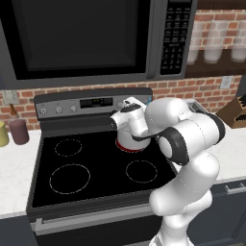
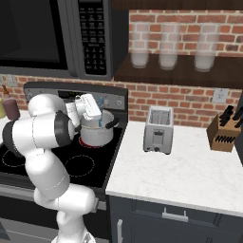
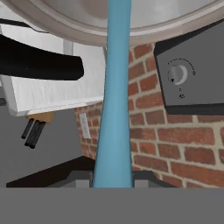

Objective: Put the avocado and squash in the pot. Retrieve the spatula and lightly stir the vegetables in the pot.

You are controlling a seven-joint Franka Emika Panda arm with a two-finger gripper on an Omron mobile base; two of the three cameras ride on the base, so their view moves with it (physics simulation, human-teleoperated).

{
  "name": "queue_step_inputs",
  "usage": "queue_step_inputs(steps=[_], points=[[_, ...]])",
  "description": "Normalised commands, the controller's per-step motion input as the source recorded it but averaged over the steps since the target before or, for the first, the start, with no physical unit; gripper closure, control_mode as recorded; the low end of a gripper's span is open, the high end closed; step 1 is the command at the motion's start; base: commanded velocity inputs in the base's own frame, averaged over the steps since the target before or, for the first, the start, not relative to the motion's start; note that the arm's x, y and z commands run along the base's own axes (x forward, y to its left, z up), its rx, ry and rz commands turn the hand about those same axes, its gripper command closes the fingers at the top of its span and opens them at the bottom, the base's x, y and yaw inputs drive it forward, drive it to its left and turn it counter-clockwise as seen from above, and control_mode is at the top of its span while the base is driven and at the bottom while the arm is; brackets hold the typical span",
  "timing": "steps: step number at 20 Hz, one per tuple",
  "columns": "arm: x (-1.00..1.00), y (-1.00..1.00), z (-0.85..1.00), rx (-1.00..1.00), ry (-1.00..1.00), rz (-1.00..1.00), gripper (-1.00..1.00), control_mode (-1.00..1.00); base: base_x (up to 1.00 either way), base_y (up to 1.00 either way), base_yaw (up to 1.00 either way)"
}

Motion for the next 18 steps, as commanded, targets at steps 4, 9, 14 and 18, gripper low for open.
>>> queue_step_inputs(steps=[4, 9, 14, 18], points=[[0.04, 0.00, 0.04, 0.00, 0.04, 0.00, 1.00, -1.00, 0.00, 0.00, 0.00], [0.01, 0.00, 0.00, -0.01, 0.00, 0.00, 1.00, -1.00, 0.00, 0.00, 0.00], [0.00, 0.00, -0.59, 0.00, 0.00, -0.02, 1.00, -1.00, 0.00, 0.00, 0.00], [0.00, 0.00, -0.72, 0.00, -0.05, -0.04, 1.00, -1.00, 0.00, 0.00, 0.00]])
